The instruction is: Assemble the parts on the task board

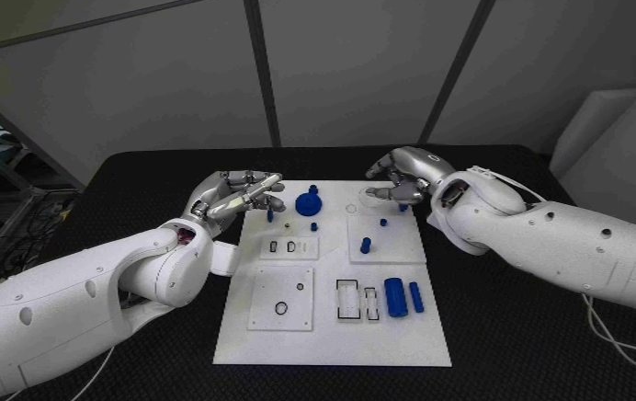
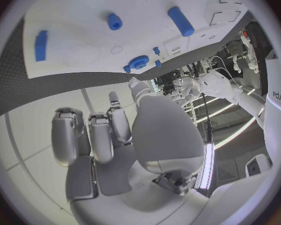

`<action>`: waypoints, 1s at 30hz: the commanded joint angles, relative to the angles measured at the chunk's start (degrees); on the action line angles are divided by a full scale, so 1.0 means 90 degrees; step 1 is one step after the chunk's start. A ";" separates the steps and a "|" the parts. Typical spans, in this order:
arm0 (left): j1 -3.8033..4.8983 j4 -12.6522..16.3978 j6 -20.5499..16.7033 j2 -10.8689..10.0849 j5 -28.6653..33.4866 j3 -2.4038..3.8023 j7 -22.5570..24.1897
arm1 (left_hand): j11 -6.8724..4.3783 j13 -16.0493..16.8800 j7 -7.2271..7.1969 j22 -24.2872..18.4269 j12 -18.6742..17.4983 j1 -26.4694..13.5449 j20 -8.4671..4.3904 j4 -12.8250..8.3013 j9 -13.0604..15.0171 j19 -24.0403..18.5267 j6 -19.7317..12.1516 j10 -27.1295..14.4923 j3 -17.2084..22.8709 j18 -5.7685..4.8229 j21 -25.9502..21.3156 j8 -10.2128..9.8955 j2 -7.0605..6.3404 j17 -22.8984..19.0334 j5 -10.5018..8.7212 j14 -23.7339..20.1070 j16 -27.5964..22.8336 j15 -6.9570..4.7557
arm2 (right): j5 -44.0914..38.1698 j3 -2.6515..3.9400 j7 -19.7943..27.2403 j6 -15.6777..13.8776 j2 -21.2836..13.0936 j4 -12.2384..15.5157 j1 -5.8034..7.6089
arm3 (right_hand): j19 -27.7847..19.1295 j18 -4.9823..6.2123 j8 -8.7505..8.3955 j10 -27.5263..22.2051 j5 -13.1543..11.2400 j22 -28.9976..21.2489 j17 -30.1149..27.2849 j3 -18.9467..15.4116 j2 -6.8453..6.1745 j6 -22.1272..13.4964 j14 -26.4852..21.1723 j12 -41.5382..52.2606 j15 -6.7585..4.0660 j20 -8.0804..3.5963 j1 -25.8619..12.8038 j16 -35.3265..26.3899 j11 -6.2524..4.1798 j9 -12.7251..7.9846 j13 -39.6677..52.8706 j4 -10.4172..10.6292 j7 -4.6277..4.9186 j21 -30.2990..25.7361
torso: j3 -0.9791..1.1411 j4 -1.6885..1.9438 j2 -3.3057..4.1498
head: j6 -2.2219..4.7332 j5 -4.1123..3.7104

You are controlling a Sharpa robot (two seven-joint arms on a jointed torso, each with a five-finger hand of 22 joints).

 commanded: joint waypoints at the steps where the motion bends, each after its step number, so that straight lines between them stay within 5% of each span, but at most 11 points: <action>1: 0.0010 0.0002 0.0050 0.0010 -0.0034 0.0004 -0.0015 | 0.0041 0.0003 0.0032 0.0004 -0.0024 -0.0023 0.0008 0.0002 -0.0008 -0.0018 0.0007 -0.0012 0.0033 -0.0127 0.0008 -0.0043 0.0022 0.0007 -0.0038 -0.0039 -0.0035 0.0020 | 0.1499 0.0020 0.1147 0.0013 -0.0285 -0.0029 0.0008 | -0.0011 -0.0039 -0.0023 -0.0012 0.0007 0.0522 0.1242 0.0015 -0.0072 0.0052 0.0565 -0.0041 -0.0058 -0.0040 0.0205 0.0009 -0.0074 -0.0011 0.0329 -0.0180 -0.0013 -0.0028 | 0.0012 -0.0045 -0.0024 | 0.0029 -0.0070; 4: 0.0009 -0.0006 0.0055 0.0016 -0.0035 0.0004 -0.0008 | 0.0039 0.0004 0.0030 0.0004 -0.0027 -0.0016 0.0009 -0.0005 -0.0008 -0.0019 0.0007 -0.0011 0.0034 -0.0127 0.0007 -0.0046 0.0016 0.0011 -0.0038 -0.0041 -0.0038 0.0020 | 0.1718 0.0026 0.1361 0.0171 -0.0458 -0.0195 0.0007 | -0.0014 -0.0039 -0.0046 -0.0024 -0.0002 0.0519 0.1246 -0.0002 -0.0117 0.0036 0.0566 -0.0061 -0.0065 -0.0047 0.0271 0.0009 -0.0084 -0.0022 0.0314 -0.0254 -0.0023 -0.0031 | 0.0014 -0.0051 -0.0036 | 0.0044 -0.0125; 10: 0.0003 -0.0047 0.0065 0.0040 -0.0035 0.0004 0.0001 | 0.0039 0.0004 0.0030 0.0004 -0.0027 -0.0016 0.0009 -0.0005 -0.0008 -0.0019 0.0007 -0.0011 0.0034 -0.0127 0.0007 -0.0046 0.0016 0.0011 -0.0038 -0.0041 -0.0038 0.0020 | 0.1879 0.0029 0.1591 0.0338 -0.0508 -0.0646 -0.0004 | -0.0015 -0.0039 -0.0093 -0.0044 -0.0035 0.0518 0.1255 -0.0039 -0.0155 -0.0061 0.0567 -0.0095 -0.0065 -0.0052 0.0321 0.0011 -0.0077 -0.0051 0.0287 -0.0320 -0.0012 -0.0033 | 0.0063 -0.0044 -0.0025 | 0.0051 -0.0151; 30: -0.0019 -0.0127 0.0076 0.0065 -0.0035 0.0004 0.0009 | 0.0039 0.0004 0.0030 0.0004 -0.0027 -0.0016 0.0009 -0.0005 -0.0008 -0.0019 0.0007 -0.0011 0.0034 -0.0127 0.0007 -0.0046 0.0016 0.0011 -0.0038 -0.0041 -0.0038 0.0020 | 0.1660 0.0027 0.1606 0.0824 -0.0422 -0.1101 -0.0229 | -0.0024 -0.0037 -0.0103 -0.0066 -0.0095 0.0505 0.1271 -0.0142 -0.0181 -0.0236 0.0571 -0.0126 -0.0038 -0.0034 0.0288 0.0016 -0.0042 -0.0080 0.0262 -0.0340 0.0024 -0.0042 | 0.0041 -0.0045 -0.0019 | -0.0026 -0.0193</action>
